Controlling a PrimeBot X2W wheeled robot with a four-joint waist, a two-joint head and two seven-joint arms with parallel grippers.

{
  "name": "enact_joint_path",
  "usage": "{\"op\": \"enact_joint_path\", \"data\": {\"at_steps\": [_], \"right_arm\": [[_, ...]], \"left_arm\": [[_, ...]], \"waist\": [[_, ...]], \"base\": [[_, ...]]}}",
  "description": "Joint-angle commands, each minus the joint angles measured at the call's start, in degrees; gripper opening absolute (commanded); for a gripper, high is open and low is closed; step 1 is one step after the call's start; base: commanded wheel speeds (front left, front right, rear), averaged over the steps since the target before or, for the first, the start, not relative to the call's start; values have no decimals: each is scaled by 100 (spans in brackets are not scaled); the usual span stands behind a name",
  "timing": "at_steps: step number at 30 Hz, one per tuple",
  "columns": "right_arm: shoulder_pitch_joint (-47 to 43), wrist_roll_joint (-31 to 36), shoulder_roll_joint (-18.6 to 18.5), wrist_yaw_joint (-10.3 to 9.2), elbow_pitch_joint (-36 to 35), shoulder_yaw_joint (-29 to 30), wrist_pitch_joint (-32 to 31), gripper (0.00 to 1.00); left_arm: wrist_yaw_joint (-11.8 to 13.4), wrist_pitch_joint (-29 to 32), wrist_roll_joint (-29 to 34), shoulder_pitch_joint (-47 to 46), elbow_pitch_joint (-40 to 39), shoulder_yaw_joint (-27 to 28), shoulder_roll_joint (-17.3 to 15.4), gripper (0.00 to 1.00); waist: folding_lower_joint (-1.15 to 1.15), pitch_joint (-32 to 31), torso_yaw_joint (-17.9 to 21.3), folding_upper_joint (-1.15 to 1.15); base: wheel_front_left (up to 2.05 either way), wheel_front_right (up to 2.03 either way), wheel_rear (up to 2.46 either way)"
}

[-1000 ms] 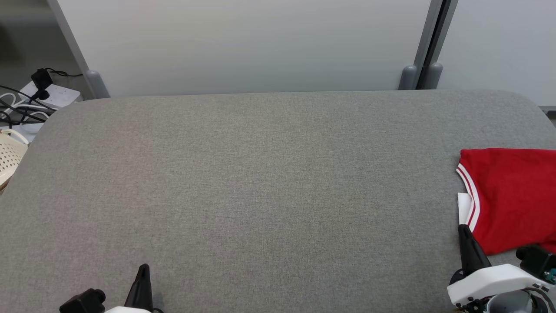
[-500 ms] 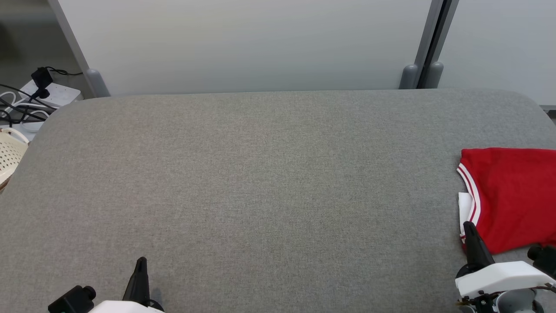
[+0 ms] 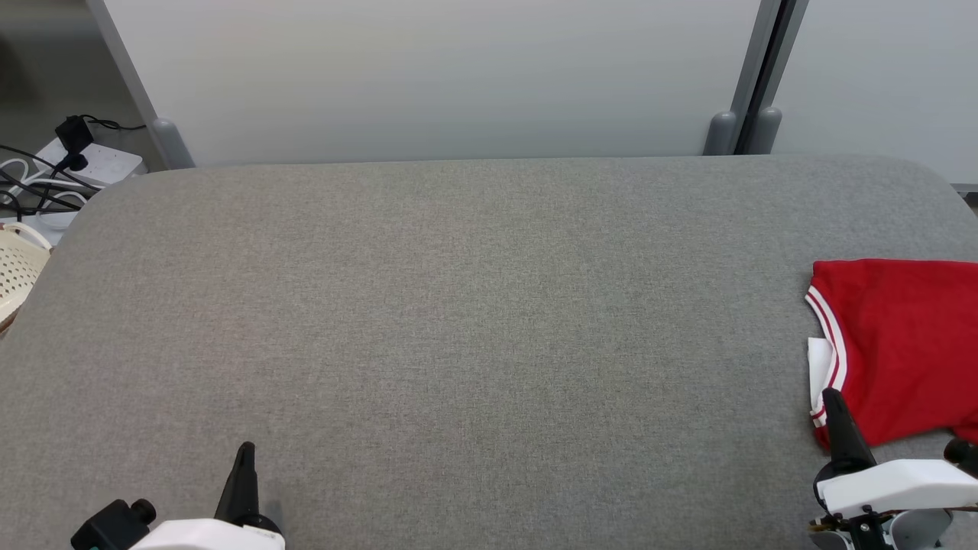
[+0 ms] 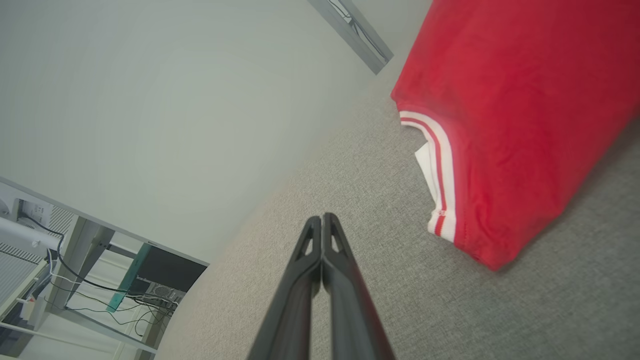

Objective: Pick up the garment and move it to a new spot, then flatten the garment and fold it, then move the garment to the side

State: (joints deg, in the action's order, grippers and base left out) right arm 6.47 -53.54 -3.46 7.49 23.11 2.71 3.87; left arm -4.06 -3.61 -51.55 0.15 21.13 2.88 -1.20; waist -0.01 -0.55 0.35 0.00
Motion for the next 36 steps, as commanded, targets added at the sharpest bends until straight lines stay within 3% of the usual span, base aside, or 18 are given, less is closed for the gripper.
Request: {"op": "enact_joint_path", "data": {"at_steps": [1, 36], "right_arm": [[124, -178, -35, 1, -206, -33, -63, 0], [35, -2342, 19, 0, -619, 211, -635, 0]], "left_arm": [[-69, 32, -197, -330, -189, 126, -94, 0], [-230, 606, -2468, -509, -493, 265, -137, 0]], "waist": [[0, 2, -1, 0], [0, 44, -21, 0]], "base": [[0, 0, 0], [0, 0, 0]]}}
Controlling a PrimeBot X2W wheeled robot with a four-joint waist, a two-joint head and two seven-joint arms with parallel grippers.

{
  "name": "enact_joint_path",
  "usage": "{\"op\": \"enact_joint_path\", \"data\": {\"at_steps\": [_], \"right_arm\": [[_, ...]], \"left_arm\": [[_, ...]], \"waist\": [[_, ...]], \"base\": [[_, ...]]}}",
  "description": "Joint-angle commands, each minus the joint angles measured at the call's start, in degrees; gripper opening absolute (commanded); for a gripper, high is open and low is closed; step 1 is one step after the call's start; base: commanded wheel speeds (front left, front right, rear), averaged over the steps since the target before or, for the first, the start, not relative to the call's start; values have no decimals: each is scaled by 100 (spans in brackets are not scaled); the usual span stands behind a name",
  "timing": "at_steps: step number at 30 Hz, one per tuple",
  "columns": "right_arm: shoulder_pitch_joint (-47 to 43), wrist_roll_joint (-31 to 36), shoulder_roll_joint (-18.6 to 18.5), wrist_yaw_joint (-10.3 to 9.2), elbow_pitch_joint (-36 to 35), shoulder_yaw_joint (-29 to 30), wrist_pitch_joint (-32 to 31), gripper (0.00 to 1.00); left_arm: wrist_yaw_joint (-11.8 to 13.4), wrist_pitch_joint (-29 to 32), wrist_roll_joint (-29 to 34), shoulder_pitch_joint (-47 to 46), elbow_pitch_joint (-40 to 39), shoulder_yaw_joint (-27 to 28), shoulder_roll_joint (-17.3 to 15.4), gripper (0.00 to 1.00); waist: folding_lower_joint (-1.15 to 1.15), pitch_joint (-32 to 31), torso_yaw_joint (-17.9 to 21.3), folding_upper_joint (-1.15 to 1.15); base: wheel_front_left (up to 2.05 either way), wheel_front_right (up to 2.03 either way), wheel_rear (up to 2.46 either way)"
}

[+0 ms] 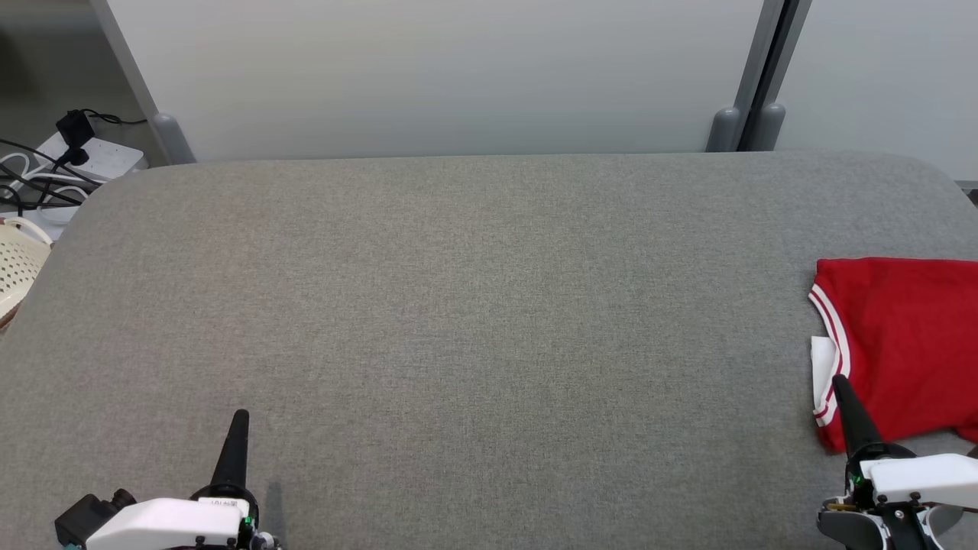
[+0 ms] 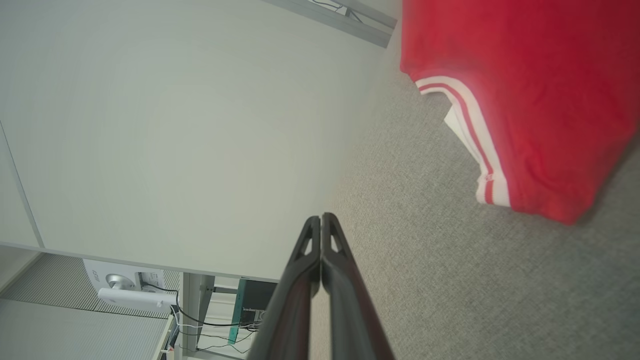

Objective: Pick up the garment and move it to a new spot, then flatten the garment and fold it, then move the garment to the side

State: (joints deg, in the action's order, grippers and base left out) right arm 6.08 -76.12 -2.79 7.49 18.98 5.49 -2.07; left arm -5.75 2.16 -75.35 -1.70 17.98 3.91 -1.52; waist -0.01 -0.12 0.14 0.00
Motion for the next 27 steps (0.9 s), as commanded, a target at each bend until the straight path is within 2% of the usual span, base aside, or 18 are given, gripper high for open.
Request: {"op": "enact_joint_path", "data": {"at_steps": [1, 27], "right_arm": [[70, -148, -46, 0, -218, -59, -58, 0], [10, -1603, -9, 0, -495, 105, -443, 0]], "left_arm": [[-65, 46, -155, -329, -187, 167, -106, 0], [-174, 432, -1683, -449, -391, 260, -136, 0]], "waist": [[0, 1, -1, 0], [0, 29, -14, 0]], "base": [[0, 0, 0], [0, 0, 0]]}}
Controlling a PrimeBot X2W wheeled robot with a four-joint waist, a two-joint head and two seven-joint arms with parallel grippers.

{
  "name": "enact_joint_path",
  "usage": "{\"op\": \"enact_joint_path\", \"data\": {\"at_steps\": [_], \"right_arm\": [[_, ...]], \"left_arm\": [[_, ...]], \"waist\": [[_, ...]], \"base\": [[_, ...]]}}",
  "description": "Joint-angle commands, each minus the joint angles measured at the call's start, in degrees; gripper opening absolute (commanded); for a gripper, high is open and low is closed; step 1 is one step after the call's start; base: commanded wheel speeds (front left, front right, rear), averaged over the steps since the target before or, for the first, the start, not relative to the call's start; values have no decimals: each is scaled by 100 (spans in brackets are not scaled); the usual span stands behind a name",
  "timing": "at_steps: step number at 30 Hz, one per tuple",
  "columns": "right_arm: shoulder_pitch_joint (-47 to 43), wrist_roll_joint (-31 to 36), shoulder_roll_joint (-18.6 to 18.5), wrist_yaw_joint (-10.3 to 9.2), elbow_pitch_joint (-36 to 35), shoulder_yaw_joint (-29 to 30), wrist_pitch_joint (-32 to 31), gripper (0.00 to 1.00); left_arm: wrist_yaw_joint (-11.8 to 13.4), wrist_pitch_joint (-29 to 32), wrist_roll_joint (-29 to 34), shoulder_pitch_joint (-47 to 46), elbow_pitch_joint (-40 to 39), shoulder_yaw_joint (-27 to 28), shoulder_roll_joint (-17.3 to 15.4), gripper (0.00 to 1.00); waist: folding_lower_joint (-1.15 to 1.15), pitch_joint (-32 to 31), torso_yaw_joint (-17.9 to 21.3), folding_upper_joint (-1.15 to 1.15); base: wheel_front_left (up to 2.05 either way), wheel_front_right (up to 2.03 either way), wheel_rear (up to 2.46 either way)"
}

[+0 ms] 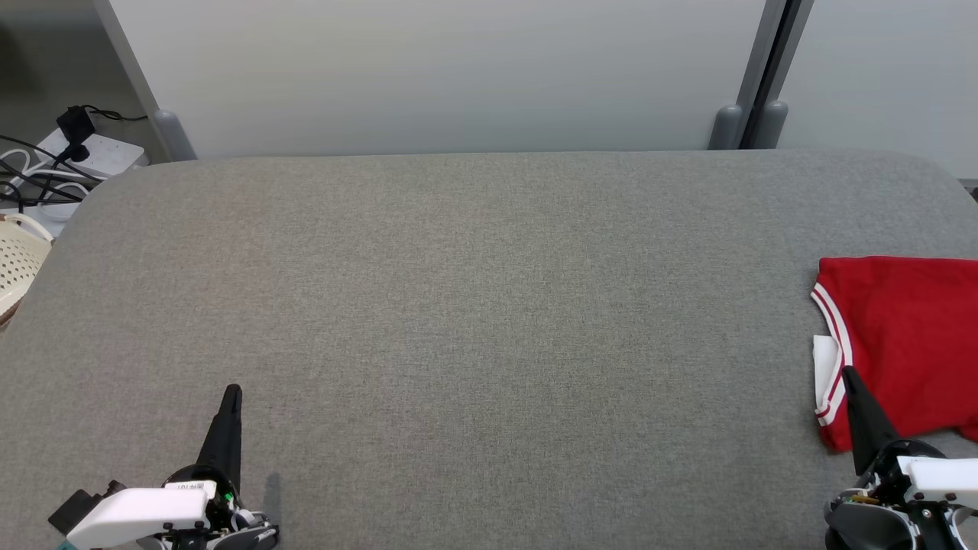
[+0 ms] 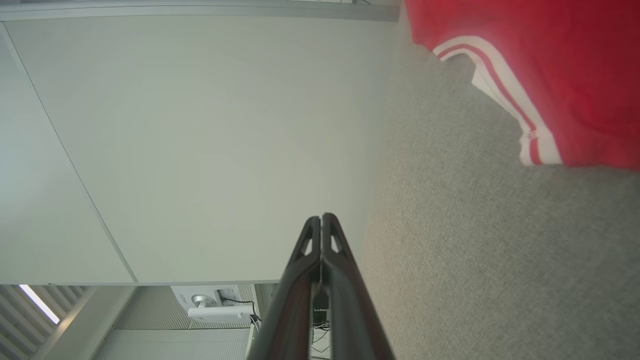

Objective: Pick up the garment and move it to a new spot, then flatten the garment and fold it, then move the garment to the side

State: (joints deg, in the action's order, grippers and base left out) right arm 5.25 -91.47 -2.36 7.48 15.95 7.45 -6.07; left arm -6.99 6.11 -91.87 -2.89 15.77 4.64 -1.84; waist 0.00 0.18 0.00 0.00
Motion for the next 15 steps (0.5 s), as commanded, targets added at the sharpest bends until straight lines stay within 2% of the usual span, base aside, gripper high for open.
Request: {"op": "enact_joint_path", "data": {"at_steps": [1, 15], "right_arm": [[93, -68, -52, 1, -192, -92, -43, 0], [93, -69, -52, 1, -192, -92, -43, 0]], "left_arm": [[-49, 36, -30, -331, -171, 187, -104, 0], [-49, 36, -30, -331, -171, 186, -104, 0]], "waist": [[0, 0, 0, 0], [0, 0, 0, 0]], "base": [[0, 0, 0], [0, 0, 0]]}}
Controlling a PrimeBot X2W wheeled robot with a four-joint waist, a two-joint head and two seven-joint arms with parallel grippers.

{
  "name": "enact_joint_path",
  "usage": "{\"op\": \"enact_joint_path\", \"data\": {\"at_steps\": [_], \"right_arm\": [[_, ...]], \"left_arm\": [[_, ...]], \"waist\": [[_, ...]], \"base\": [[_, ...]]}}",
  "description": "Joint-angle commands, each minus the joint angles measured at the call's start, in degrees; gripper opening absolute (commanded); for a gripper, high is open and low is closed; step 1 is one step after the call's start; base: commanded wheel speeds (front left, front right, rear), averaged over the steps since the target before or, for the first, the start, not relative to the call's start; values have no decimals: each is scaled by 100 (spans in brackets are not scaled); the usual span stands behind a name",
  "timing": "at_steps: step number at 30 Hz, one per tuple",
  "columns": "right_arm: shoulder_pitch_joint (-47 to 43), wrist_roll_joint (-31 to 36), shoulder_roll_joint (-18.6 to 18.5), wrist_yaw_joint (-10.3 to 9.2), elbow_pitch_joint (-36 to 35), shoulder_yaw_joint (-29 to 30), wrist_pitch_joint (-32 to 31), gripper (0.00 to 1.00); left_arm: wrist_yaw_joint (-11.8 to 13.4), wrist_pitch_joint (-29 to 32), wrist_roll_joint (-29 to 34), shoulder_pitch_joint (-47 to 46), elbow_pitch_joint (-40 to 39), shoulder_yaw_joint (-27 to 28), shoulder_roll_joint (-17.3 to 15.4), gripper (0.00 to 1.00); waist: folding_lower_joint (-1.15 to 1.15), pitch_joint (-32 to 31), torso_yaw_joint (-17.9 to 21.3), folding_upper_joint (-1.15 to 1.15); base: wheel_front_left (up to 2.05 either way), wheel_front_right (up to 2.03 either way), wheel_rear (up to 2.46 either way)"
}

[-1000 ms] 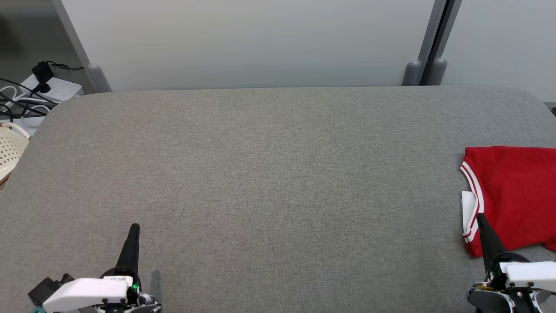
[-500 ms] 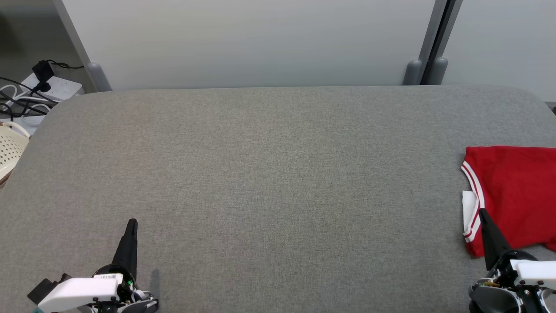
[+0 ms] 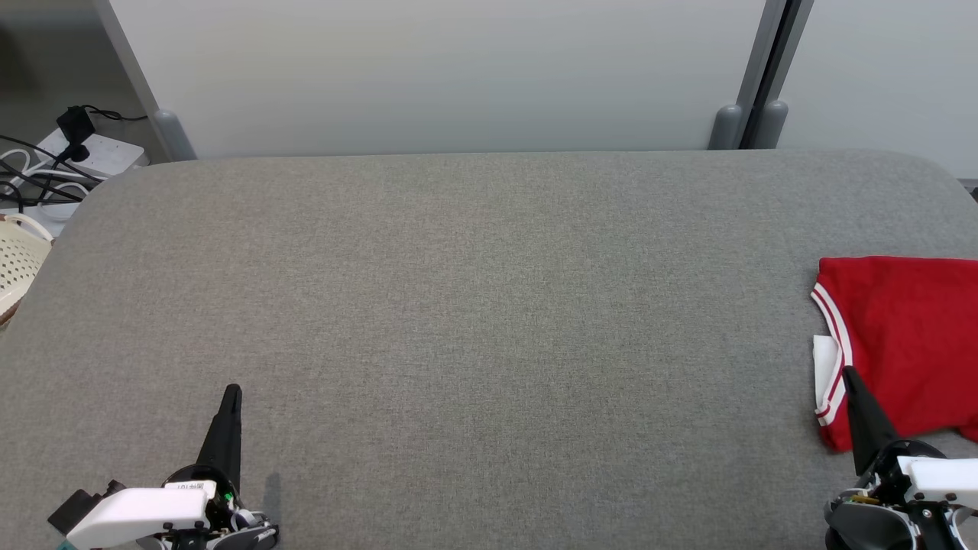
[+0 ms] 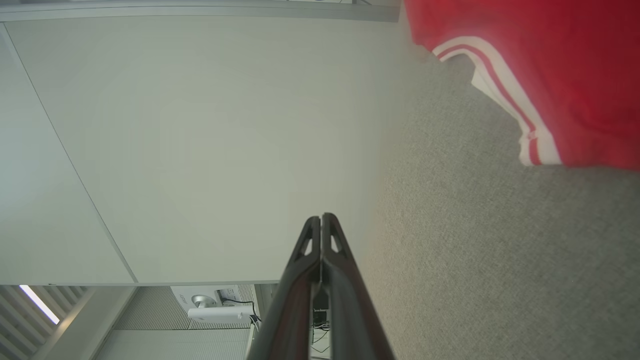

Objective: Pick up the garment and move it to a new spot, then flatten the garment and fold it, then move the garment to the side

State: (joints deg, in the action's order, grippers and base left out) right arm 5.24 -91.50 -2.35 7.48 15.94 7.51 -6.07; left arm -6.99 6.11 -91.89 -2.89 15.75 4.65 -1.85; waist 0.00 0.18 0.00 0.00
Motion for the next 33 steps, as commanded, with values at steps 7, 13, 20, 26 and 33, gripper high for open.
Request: {"op": "enact_joint_path", "data": {"at_steps": [7, 13, 20, 26, 33], "right_arm": [[94, -66, -53, 1, -191, -98, -42, 0], [94, -66, -53, 1, -191, -98, -42, 0], [94, -66, -53, 1, -191, -98, -42, 0], [94, -66, -53, 1, -191, -98, -42, 0], [94, -66, -53, 1, -191, -99, -42, 0]], "left_arm": [[-49, 36, -29, -330, -169, 185, -103, 0], [-49, 36, -29, -330, -169, 185, -103, 0], [-49, 36, -29, -330, -169, 185, -103, 0], [-49, 36, -29, -330, -169, 185, -103, 0], [-49, 36, -29, -330, -170, 185, -103, 0]], "waist": [[0, 0, 0, 0], [0, 0, 0, 0], [0, 0, 0, 0], [0, 0, 0, 0], [0, 0, 0, 0]], "base": [[0, 0, 0], [0, 0, 0], [0, 0, 0], [0, 0, 0], [0, 0, 0]]}}
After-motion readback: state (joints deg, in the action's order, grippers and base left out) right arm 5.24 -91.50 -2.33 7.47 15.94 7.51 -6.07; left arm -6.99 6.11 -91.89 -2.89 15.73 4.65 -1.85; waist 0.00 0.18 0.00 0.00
